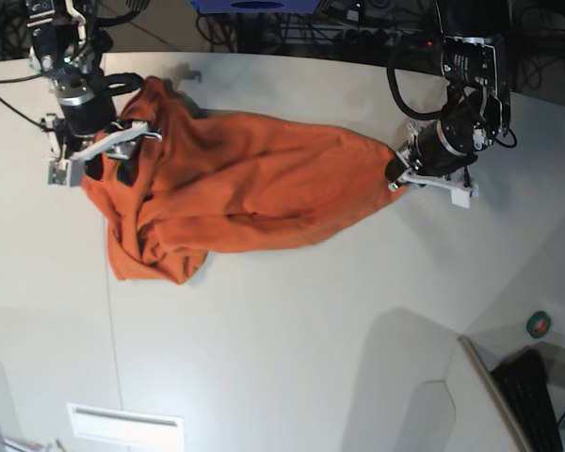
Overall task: Layout the t-shirt on the table in an organized manner, then fold the t-shirt properly
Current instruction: 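Regrasp the shirt edge with the right gripper while left holds, then lift the shirt with both grippers and stretch it between them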
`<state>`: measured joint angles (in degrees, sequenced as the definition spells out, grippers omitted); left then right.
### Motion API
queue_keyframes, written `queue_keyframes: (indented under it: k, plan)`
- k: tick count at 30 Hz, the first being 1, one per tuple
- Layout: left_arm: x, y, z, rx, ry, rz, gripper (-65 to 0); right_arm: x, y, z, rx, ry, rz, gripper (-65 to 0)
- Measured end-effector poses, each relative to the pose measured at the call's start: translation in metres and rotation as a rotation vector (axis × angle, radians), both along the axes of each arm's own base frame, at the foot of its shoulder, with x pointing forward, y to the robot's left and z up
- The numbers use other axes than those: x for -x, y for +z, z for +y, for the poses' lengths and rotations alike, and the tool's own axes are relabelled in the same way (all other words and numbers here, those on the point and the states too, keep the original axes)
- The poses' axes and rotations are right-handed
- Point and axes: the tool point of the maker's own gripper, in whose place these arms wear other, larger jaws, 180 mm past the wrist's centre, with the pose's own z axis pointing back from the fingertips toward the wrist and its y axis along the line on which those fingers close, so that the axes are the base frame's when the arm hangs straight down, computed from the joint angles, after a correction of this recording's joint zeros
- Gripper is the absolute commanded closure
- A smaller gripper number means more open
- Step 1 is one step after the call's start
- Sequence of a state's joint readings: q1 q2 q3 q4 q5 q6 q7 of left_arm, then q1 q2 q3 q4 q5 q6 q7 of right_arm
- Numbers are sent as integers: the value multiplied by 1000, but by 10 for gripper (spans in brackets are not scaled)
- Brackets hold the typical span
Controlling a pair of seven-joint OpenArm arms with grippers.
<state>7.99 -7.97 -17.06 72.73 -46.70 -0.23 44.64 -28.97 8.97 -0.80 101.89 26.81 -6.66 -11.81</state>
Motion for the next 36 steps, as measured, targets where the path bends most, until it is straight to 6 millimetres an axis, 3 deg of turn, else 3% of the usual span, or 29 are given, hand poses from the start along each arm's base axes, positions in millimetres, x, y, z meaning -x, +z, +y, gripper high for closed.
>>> queue_keyframes:
  k: [7,12,18,25,36]
  plan:
    - [6,-1,3,1,-5,10,0,24,-17,-38,-4,-183,120,-287]
    - [7,-1,3,0,-7,11,0,38,-30,-43,-7,-251,228,-287]
    - [7,-1,3,-2,-11,11,0,45,-41,-14,-52,-218,318,-287]
    - [6,-1,3,-4,-13,12,0,50,-44,3,-63,-172,336,-287]
    - [7,0,11,-19,-15,15,0,60,-63,-3,-46,-193,394,-285]
